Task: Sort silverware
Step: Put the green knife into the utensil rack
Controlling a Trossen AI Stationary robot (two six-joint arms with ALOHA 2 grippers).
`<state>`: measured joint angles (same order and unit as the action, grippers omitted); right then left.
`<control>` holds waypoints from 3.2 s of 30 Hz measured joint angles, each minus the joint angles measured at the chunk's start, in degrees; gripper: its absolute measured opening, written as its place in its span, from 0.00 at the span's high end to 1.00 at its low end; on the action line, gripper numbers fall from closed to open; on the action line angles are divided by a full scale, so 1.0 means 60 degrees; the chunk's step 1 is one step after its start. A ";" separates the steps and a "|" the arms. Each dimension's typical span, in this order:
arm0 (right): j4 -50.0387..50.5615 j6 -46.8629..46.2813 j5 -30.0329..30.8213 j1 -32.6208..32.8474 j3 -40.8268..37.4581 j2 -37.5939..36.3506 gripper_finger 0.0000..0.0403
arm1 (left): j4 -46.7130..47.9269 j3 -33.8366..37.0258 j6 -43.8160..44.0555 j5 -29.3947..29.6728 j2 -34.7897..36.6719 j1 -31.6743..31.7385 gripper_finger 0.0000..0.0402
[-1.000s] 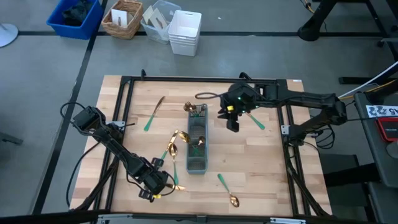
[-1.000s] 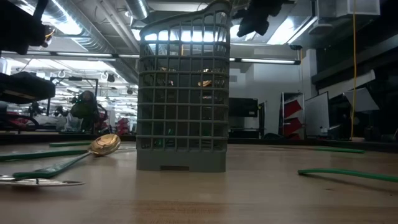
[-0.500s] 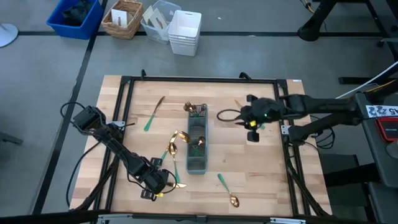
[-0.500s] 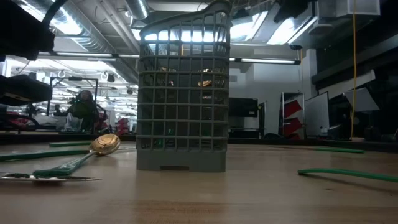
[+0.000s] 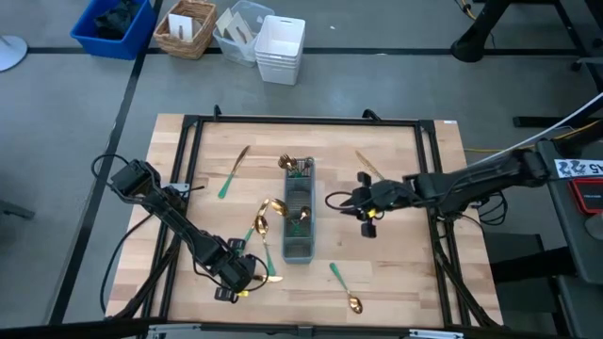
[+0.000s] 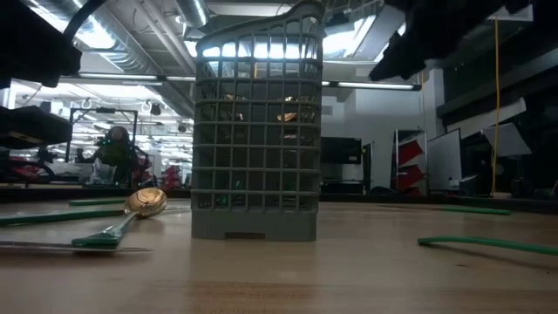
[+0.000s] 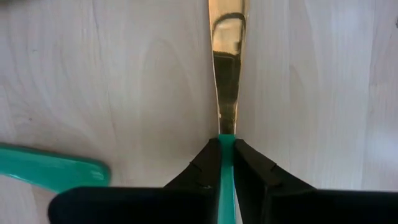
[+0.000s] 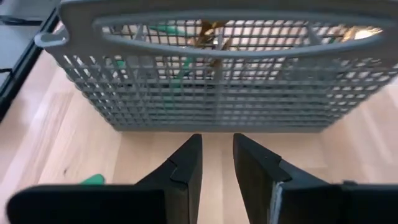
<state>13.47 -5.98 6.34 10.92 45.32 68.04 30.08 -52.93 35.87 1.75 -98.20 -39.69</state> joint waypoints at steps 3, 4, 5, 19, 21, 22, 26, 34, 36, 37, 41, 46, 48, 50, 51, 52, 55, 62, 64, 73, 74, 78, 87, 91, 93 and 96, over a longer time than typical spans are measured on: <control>-0.0524 -0.0001 -0.0235 0.0000 -0.0293 0.0338 0.77 | -0.0083 0.0016 0.0038 0.0168 0.0082 0.0002 0.95; -0.0576 -0.0004 -0.0255 0.0000 -0.0320 0.0440 0.77 | -0.0158 0.0010 0.0050 0.0224 0.0087 0.0013 0.95; -0.0566 -0.0003 -0.0256 0.0000 -0.0325 0.0553 0.77 | -0.0188 -0.0002 0.0057 0.0241 0.0105 0.0020 0.96; -0.0597 -0.0003 -0.0316 -0.0004 -0.0325 0.1125 0.77 | -0.0174 -0.0013 0.0210 0.0110 0.0130 0.0070 0.96; -0.0597 -0.0003 -0.0316 -0.0004 -0.0325 0.1125 0.77 | -0.0170 -0.0017 0.0403 0.0085 0.0133 0.0074 0.94; -0.0597 -0.0003 -0.0316 -0.0004 -0.0325 0.1125 0.77 | -0.0166 -0.0017 0.0497 0.0081 0.0133 0.0073 0.92; -0.0597 -0.0001 -0.0316 -0.0004 -0.0325 0.1125 0.77 | -0.0167 -0.0017 0.0749 0.0052 0.0133 0.0070 0.83; -0.0597 -0.0003 -0.0316 -0.0004 -0.0325 0.1125 0.77 | -0.0864 -0.0024 0.0206 0.0048 0.0141 0.0070 0.73; -0.0594 -0.0011 -0.0316 -0.0004 -0.0325 0.1125 0.77 | -0.0981 -0.0027 0.0204 0.0050 0.0116 0.0070 0.73; -0.0594 -0.0017 -0.0316 -0.0004 -0.0325 0.1125 0.77 | -0.0942 -0.0027 0.0206 0.0050 0.0110 0.0070 0.73; -0.0593 -0.0026 -0.0316 -0.0007 -0.0321 0.1125 0.77 | -0.0897 -0.0028 0.0202 0.0257 0.0007 0.0070 0.75; -0.0591 -0.0040 -0.0316 -0.0007 -0.0318 0.1128 0.77 | -0.0885 -0.0045 -0.0006 0.0552 -0.0229 0.0089 0.77; -0.0579 -0.0040 -0.0324 -0.0007 -0.0318 0.1128 0.77 | -0.0904 -0.0059 -0.0036 0.0567 -0.0314 0.0089 0.77; -0.0579 -0.0041 -0.0344 -0.0007 -0.0318 0.1128 0.77 | -0.0898 -0.0072 -0.0052 0.0589 -0.0395 0.0086 0.78; -0.0582 -0.0040 -0.0365 -0.0007 -0.0318 0.1128 0.77 | -0.0895 -0.0072 -0.0104 0.0596 -0.0430 0.0089 0.78; -0.0581 -0.0041 -0.0399 -0.0007 -0.0318 0.1128 0.77 | -0.0894 -0.0072 -0.0179 0.0591 -0.0452 0.0089 0.78; -0.0583 -0.0043 -0.0403 -0.0007 -0.0318 0.1128 0.77 | -0.0877 -0.0072 -0.0246 0.0595 -0.0471 0.0085 0.78; -0.0609 -0.0296 -0.0478 -0.0007 -0.0318 0.1128 0.77 | -0.0851 -0.0059 -0.0257 0.0448 -0.0484 0.0092 0.91; -0.0746 -0.0537 -0.0717 -0.0007 -0.0318 0.1128 0.77 | -0.0849 -0.0053 -0.0239 0.0353 -0.0486 0.0096 0.96; -0.2989 -0.0654 -0.1980 0.0776 -0.0310 0.1128 0.77 | -0.1311 -0.0043 -0.0219 0.0158 -0.0509 0.0089 0.98; -0.3182 -0.0648 -0.1956 0.0959 -0.0310 0.1128 0.77 | -0.1416 -0.0035 -0.0202 0.0161 -0.0512 0.0089 0.99; -0.3522 -0.0642 -0.1358 0.1664 -0.0307 0.1128 0.77 | -0.1525 -0.0035 0.0119 0.0168 -0.0519 0.0118 0.99; -0.4046 -0.0716 0.0171 0.3287 -0.0307 0.1699 0.77 | -0.1924 -0.0024 0.0162 0.0278 -0.0530 0.0118 1.00; -0.5345 -0.0674 0.0272 0.3711 -0.0307 0.2593 0.77 | -0.2399 -0.0017 0.0243 0.0488 -0.0544 0.0118 0.99; -0.5840 -0.0674 0.0274 0.3840 -0.0305 0.3102 0.77 | -0.2551 -0.0011 0.0247 0.0656 -0.0552 0.0118 0.99; -0.6117 -0.0469 0.0278 0.3891 -0.0289 0.3789 0.77 | -0.2640 -0.0006 0.0258 0.0947 -0.0555 0.0150 1.00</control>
<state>-23.23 -8.80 8.01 34.26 43.59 90.77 14.24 -52.97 37.41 7.44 -101.54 -38.79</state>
